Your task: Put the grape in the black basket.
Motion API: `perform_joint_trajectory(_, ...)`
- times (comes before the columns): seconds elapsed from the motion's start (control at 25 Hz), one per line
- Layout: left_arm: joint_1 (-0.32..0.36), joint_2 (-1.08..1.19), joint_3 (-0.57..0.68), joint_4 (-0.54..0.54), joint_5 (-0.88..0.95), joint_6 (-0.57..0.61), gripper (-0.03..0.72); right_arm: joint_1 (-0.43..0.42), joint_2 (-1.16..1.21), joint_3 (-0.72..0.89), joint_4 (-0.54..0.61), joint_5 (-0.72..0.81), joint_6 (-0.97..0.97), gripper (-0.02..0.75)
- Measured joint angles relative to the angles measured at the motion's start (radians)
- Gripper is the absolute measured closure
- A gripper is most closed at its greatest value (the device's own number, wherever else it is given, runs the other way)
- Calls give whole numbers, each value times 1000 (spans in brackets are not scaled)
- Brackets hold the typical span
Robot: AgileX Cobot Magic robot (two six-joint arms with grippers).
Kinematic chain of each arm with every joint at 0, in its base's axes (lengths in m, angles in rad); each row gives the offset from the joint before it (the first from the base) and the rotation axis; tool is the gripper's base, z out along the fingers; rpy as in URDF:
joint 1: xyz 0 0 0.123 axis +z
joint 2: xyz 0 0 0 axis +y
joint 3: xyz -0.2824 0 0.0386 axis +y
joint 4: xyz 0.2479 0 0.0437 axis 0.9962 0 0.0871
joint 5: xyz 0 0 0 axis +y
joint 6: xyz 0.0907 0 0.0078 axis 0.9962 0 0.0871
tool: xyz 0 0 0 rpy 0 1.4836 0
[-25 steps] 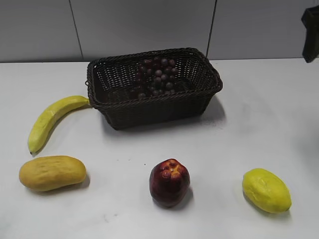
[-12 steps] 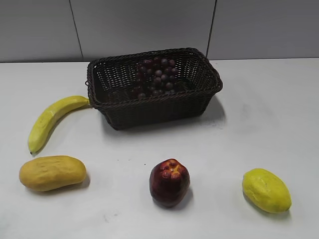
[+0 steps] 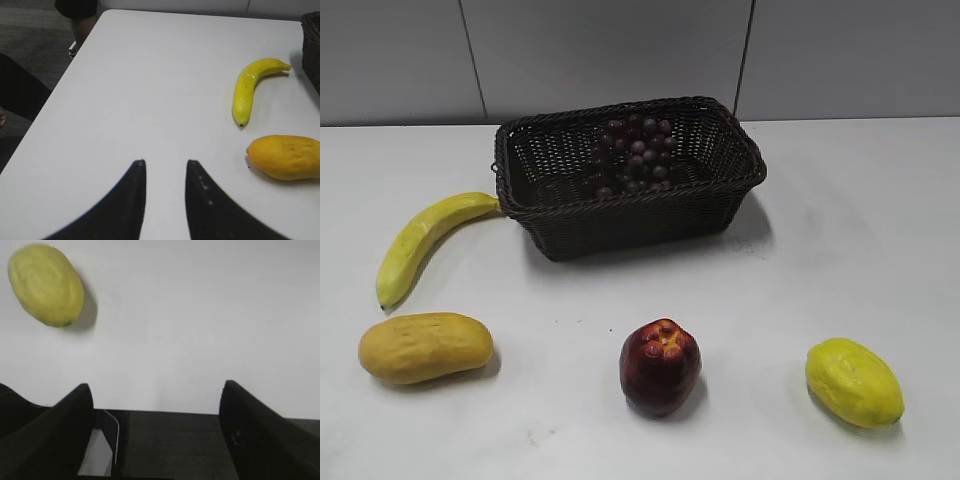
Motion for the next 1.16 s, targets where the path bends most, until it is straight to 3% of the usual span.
perform_joint_trajectory(0.56,0,0,0,0,0,0,471,0,-413,33,14,55,21,147)
perform_joint_trajectory(1.16,0,0,0,0,0,0,471,0,-650,33,15,58,23,147)
